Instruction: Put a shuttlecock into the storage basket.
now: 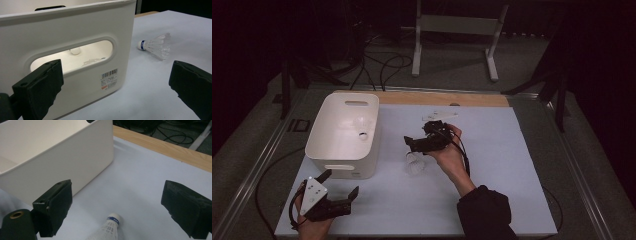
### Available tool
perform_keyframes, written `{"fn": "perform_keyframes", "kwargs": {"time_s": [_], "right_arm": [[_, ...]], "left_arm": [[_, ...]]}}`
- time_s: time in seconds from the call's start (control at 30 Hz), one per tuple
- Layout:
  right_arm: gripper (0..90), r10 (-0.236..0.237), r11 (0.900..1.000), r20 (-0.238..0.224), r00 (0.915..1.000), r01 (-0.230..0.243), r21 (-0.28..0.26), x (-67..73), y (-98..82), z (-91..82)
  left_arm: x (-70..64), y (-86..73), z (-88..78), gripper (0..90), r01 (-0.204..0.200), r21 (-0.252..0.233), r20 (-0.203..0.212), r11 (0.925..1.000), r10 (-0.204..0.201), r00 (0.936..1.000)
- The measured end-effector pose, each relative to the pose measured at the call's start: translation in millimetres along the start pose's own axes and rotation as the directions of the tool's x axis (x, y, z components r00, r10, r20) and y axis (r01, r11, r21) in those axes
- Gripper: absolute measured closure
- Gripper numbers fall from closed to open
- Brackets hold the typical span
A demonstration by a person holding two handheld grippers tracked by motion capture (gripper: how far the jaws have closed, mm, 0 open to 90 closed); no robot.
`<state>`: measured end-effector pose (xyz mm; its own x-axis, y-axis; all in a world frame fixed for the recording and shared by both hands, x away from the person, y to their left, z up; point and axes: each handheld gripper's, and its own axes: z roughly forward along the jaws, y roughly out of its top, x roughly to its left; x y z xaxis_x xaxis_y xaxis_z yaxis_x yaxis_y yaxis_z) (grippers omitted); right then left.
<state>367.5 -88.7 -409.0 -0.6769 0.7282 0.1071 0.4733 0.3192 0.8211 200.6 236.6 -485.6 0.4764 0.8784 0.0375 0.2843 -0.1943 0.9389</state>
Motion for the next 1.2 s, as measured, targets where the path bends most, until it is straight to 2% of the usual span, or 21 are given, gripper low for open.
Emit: {"fn": "perform_keyframes", "kwargs": {"time_s": [0.3, 0.57, 0.93, 1.2], "right_arm": [[9.8, 0.014, 1.0, -0.002, 0.9999, -0.014, 0.015, -2.4, -10.1, 1.9], [9.9, 0.003, 1.0, 0.015, 0.9999, -0.003, 0.024, -2.8, -16.1, 3.1], [9.9, 0.021, 0.999, 0.015, 0.9997, -0.022, 0.046, -3.6, -29.6, 8.5], [10.3, 0.024, 0.998, 0.015, 0.9996, -0.025, 0.051, -2.5, -32.9, 10.2]], "left_arm": [[-0.1, 0.0, 0.0, 0.3, 0.001, -0.002, -0.001, 1.0, -0.001, 1.0], [0.0, 0.1, -0.2, 0.3, -0.001, 0.001, 0.0, 1.0, 0.001, 1.0], [0.0, 0.0, -0.2, 0.3, 0.0, -0.002, -0.003, 1.0, 0.0, 1.0], [0.3, 0.0, -0.4, 0.3, 0.002, -0.003, -0.003, 1.0, -0.002, 1.0]]}}
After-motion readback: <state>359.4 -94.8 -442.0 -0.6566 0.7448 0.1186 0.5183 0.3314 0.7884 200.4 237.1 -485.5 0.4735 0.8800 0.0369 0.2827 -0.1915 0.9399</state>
